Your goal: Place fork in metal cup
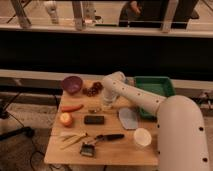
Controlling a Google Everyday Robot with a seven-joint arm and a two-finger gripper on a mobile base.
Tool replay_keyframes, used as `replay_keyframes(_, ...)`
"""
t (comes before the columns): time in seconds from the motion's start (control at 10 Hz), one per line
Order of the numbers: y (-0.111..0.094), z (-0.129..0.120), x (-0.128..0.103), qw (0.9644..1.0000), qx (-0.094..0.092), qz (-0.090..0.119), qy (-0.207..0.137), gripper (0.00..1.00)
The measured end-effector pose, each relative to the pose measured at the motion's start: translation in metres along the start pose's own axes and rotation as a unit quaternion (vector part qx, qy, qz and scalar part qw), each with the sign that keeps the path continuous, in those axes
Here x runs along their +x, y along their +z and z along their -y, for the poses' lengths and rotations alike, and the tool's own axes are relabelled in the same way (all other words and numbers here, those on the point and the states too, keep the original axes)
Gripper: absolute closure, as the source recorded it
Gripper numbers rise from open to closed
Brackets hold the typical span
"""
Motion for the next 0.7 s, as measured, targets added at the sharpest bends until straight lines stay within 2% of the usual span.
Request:
replay_keyframes(0.4,-0.063,-0.028,-0.029,0.9983,0.047,0.019,-0.027,1.0)
replay_keyframes(0.7,-0.092,-0.034,-0.041,0.9958,0.075,0.031,-0.041,1.0)
